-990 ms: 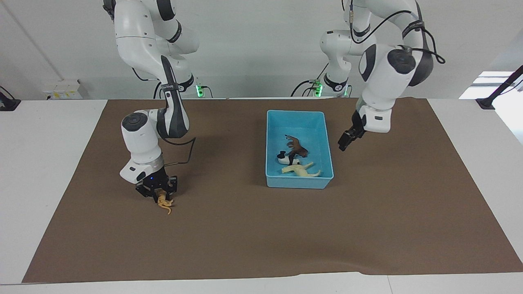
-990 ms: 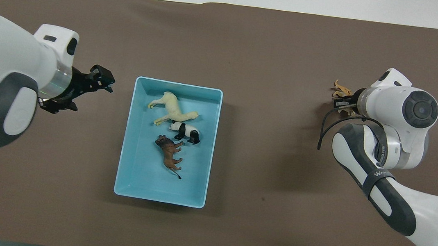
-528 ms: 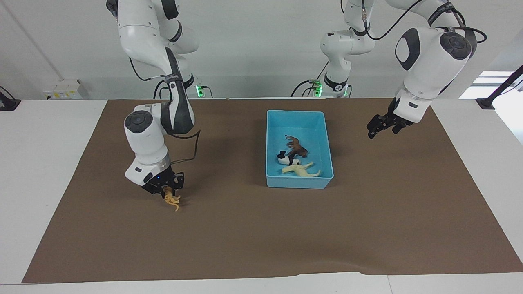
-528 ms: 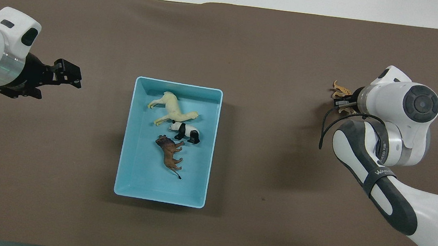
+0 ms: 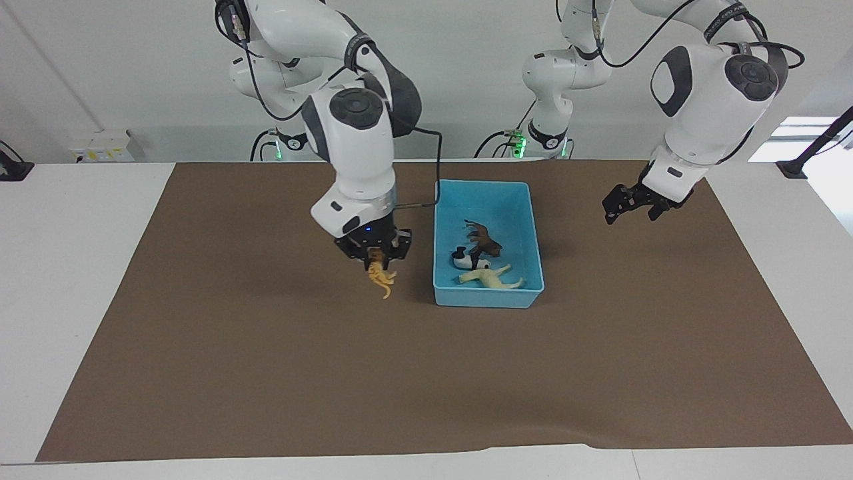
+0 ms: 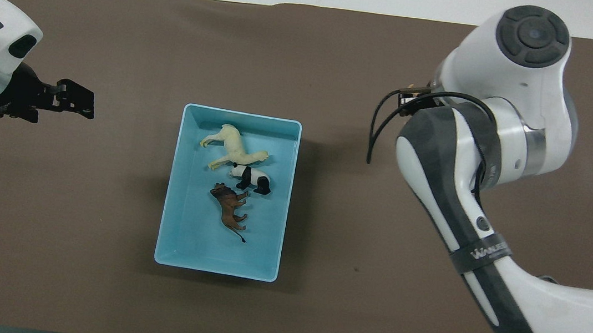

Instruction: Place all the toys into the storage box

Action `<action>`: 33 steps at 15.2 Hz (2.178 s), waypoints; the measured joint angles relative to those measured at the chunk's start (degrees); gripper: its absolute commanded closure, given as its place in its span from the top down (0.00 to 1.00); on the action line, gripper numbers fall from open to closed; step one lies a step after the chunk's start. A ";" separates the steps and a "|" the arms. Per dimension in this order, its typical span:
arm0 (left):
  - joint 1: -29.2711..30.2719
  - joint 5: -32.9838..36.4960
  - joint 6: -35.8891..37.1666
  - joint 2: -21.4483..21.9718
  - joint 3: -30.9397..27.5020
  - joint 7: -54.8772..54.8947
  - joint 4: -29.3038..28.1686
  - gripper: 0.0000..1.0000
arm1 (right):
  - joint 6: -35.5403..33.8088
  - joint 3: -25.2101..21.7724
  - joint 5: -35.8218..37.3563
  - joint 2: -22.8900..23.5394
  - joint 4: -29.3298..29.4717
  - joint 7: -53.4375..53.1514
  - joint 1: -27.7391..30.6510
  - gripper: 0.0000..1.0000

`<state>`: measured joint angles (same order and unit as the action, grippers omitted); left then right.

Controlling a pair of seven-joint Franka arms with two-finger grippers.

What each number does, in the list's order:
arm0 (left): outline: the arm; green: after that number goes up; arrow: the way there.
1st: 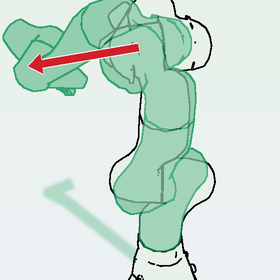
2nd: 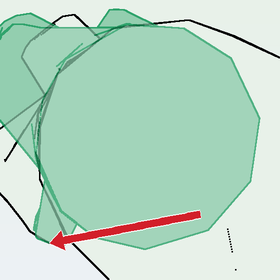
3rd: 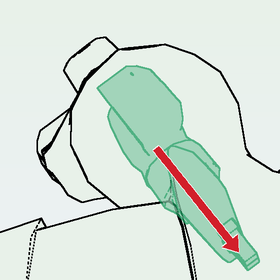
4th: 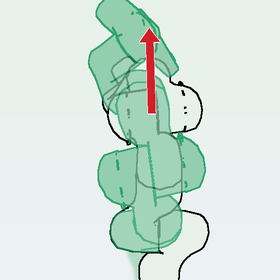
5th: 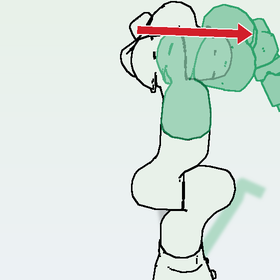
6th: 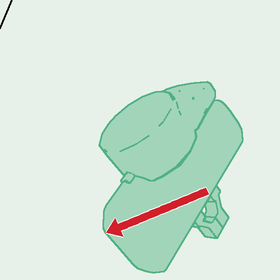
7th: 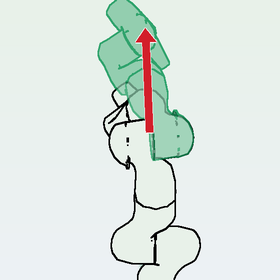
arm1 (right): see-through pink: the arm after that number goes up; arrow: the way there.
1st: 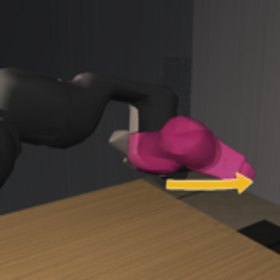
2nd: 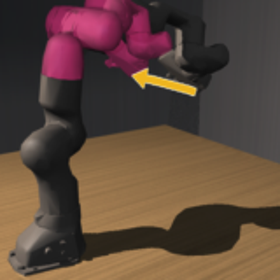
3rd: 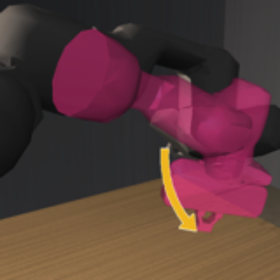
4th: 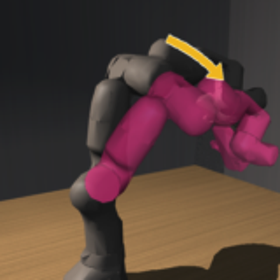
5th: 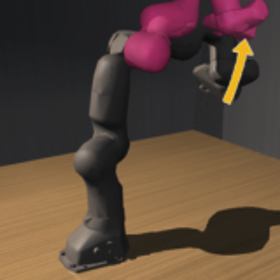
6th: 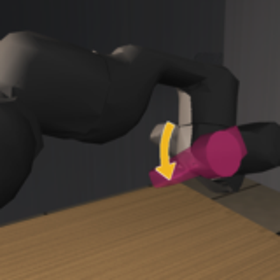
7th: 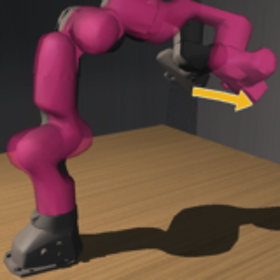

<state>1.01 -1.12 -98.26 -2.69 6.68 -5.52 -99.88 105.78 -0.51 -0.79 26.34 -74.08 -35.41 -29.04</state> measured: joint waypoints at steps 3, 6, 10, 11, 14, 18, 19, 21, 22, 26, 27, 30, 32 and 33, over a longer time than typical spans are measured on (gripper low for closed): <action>0.02 0.04 0.27 0.00 -0.01 0.42 0.03 1.00 | 3.65 -0.06 -0.72 5.86 4.42 -11.21 -8.35 0.00; 0.04 0.07 0.30 0.00 -0.01 0.75 0.17 1.00 | 10.79 -0.54 0.10 12.06 5.56 -18.69 -15.29 0.00; 0.07 0.10 0.47 0.00 -0.02 1.10 0.55 1.00 | 13.08 -0.93 2.15 14.97 5.55 -21.90 -17.22 1.00; 0.06 0.10 0.47 -0.03 -0.02 1.13 0.65 1.00 | 12.35 -1.11 2.15 14.83 5.63 -21.93 -16.92 1.00; 0.07 0.10 0.54 -0.25 -0.01 1.25 1.30 1.00 | 9.07 -1.64 2.14 13.45 6.50 -21.99 -15.40 1.00; 0.04 0.10 1.89 -0.45 0.26 1.42 1.46 1.00 | 0.67 -1.95 2.23 5.78 7.76 -17.23 -7.60 1.00; -0.01 0.10 2.14 -0.47 0.32 1.43 1.46 1.00 | -2.08 -2.02 2.21 3.10 7.85 -12.41 -4.69 1.00; -0.29 0.10 2.50 -0.50 0.36 1.46 1.46 1.00 | -5.97 -2.09 2.16 -1.65 7.83 -2.04 1.42 1.00; -0.82 0.10 2.62 -0.50 0.00 1.46 1.46 1.00 | -7.13 -2.12 2.16 -3.40 7.72 3.23 4.38 1.00; -2.33 0.10 3.26 -0.49 -1.71 1.46 1.46 1.00 | -10.32 -2.19 2.19 -6.45 6.66 20.22 14.75 1.00; -2.33 0.10 3.33 -0.48 -1.90 1.52 1.46 1.00 | -12.28 -2.20 2.17 -6.81 6.47 23.65 17.37 1.00; -2.26 0.11 4.91 -0.05 -2.22 3.06 0.93 1.00 | -18.48 -2.23 2.14 -8.92 5.29 30.43 24.59 1.00; -2.20 0.12 4.78 1.48 -2.39 3.66 -1.35 1.00 | -20.25 -2.20 2.12 -12.60 1.50 35.40 28.44 1.00; -2.20 0.12 4.34 2.22 -2.41 3.66 -2.27 1.00 | -20.30 -2.20 2.11 -15.06 -1.39 37.40 29.71 1.00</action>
<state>-1.19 -1.00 -93.92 -0.47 4.27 -1.87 -102.15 85.48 -2.71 1.31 11.28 -75.48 1.99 0.67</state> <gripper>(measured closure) 0.000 0.000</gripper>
